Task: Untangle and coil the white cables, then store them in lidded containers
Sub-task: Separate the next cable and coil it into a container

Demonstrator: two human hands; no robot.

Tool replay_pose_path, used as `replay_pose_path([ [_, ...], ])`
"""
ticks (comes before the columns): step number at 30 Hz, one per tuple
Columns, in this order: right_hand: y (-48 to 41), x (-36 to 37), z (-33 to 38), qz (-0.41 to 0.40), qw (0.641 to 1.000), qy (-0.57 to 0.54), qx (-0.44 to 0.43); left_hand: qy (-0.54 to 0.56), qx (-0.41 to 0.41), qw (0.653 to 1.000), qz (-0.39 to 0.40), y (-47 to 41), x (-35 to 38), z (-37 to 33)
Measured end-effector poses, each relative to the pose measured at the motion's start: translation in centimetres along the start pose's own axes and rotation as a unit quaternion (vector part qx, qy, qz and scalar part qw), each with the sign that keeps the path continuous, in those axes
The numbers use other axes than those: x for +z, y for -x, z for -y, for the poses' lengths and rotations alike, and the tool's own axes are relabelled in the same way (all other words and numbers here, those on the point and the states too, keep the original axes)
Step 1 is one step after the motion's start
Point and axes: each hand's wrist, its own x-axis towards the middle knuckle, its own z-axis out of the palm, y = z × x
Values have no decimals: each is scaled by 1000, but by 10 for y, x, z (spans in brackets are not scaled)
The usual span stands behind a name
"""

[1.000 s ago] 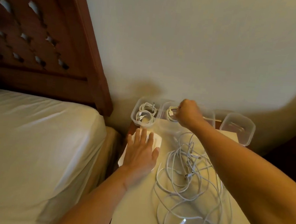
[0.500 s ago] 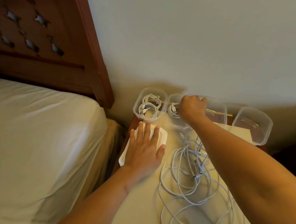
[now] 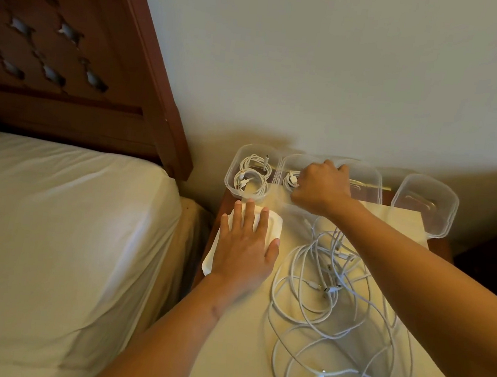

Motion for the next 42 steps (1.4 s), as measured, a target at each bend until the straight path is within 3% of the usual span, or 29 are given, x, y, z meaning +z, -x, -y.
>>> replay_pose_path([
  [8, 3, -1, 2, 1, 998, 46, -34, -6, 1, 1000, 8, -2, -1, 0],
  [12, 27, -23, -5, -73, 997, 23, 25, -13, 0, 1000, 11, -2, 0, 1],
  [14, 56, -34, -16, -91, 990, -19, 109, -15, -4, 1000, 19, -3, -2, 0],
  [17, 97, -31, -34, -10, 971, -111, 213, -9, 4, 999, 46, -4, -13, 0],
  [20, 115, -17, -41, 14, 946, -229, 231, 25, 10, 998, 64, -3, -36, -9],
  [24, 129, -11, -45, -38, 904, -345, 250, 93, 41, 994, -26, -1, -76, -41],
  [28, 134, 6, -52, -41, 899, -377, 221, 193, 42, 980, -15, -11, -92, -76],
  [35, 142, -5, -67, -104, 904, -381, 163, 193, 39, 978, 71, -29, -77, -113],
  [39, 164, -31, -79, -176, 914, -342, 126, 292, 65, 954, 1, -26, -83, -120],
  [42, 185, -43, -86, -190, 905, -366, 103, 418, 65, 905, -53, -17, -104, -121],
])
